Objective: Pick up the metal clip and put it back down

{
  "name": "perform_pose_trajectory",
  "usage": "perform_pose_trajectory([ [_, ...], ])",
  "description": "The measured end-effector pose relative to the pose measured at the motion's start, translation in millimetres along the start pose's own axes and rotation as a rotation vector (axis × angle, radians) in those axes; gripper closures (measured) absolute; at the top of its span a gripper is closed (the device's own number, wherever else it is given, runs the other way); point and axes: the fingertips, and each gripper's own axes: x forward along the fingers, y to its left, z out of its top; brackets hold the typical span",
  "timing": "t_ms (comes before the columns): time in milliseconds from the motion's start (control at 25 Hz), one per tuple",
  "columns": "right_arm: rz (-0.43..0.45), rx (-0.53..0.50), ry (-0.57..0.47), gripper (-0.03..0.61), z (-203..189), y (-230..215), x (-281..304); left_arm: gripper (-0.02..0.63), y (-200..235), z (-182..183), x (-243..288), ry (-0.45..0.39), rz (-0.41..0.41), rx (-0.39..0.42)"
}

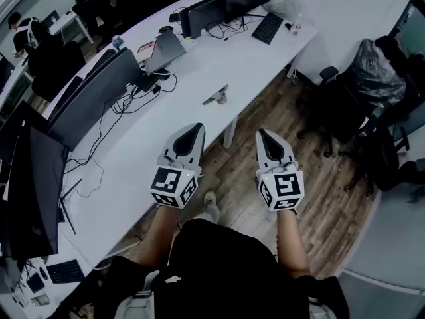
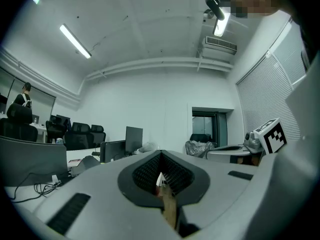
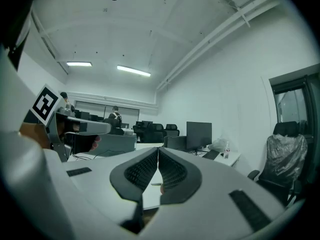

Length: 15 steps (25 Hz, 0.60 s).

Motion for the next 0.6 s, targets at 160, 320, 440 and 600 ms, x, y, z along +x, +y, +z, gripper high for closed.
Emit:
perform_pose_trajectory([
  [160,0.002,-0.009,0.006,0.554,8,-12,38,0.604,25,7,32,0.001,-0.003,0.001],
  [320,0.003,-0.011,0.011,0.554,13,-21,72,0.604,45,10,60,0.011,-0.014,0.010],
  [440,0.005,-0.014,0.017,0.554,13,-22,98,0.604,63,8,76,0.018,-0.016,0.005],
  [600,0.005,-0.015,0.024,0.554,14,-24,129,0.604,89,8,94,0.021,-0.012,-0.007],
])
